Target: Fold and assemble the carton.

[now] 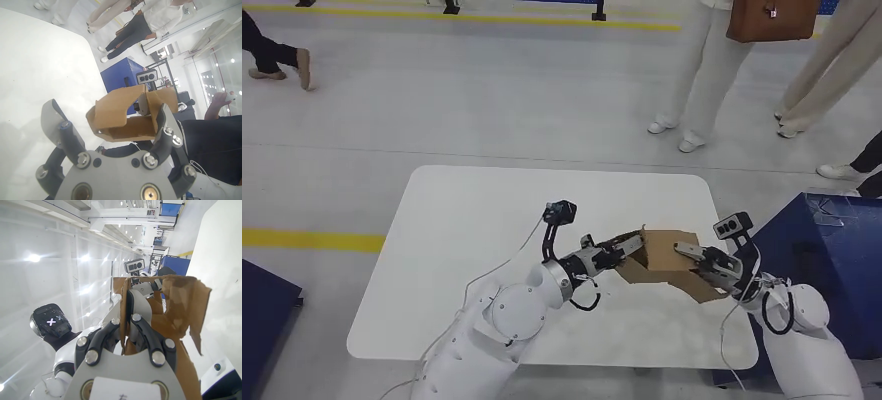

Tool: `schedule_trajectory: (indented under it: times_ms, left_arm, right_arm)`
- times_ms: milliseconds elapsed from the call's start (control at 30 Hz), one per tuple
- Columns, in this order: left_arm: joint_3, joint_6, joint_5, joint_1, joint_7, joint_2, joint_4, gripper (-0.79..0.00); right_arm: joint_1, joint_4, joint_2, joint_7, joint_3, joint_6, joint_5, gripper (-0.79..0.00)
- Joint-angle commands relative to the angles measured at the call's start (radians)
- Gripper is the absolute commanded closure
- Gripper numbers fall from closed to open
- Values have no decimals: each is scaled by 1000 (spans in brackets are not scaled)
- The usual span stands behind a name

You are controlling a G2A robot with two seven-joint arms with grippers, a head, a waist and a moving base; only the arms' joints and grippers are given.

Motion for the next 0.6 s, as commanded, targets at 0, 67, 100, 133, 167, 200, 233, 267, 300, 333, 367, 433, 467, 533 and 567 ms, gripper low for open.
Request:
schedule_trajectory:
  times_ms: [0,67,100,133,167,200,233,267,300,333,367,433,467,533,567]
  left_arm:
    - [-14,-2,-8,10,9,2,-11,-785]
    - [-30,1,-12,23,14,4,-21,-785]
    - [-37,2,-16,28,14,6,-26,-785]
    - [-44,3,-20,34,14,7,-28,-785]
    - [-48,6,-22,37,9,8,-28,-785]
    - [-50,5,-23,39,3,9,-29,-785]
    - [-50,3,-22,42,-2,10,-28,-785]
    - [-49,4,-17,42,-6,10,-25,-785]
    - [-47,6,-14,41,-8,10,-21,-785]
    - [-46,7,-14,40,-8,10,-17,-785]
    - [-45,8,-17,37,-8,10,-11,-785]
    - [-45,11,-22,31,-6,9,0,-785]
    - [-45,14,-25,28,-6,8,6,-785]
    - [-45,19,-29,23,-7,8,14,-785]
    - [-45,22,-32,22,-8,7,19,-785]
  right_arm:
    - [8,11,0,2,2,33,28,0]
    - [18,22,0,10,2,63,53,0]
    - [23,27,0,13,3,77,67,0]
    - [27,32,0,15,3,89,78,0]
    - [30,36,-1,18,3,100,89,0]
    - [34,40,-1,20,3,110,99,0]
    - [37,43,-1,23,2,122,107,0]
    - [40,45,-1,28,0,132,111,0]
    - [43,46,-1,33,0,138,116,0]
    - [44,46,-1,38,-2,147,124,0]
    - [45,46,-1,44,-3,157,130,0]
    - [43,43,-1,47,-1,162,132,0]
    - [42,40,-1,49,-1,165,135,0]
    - [41,35,-1,54,0,174,146,0]
    - [40,33,-1,56,2,181,153,0]
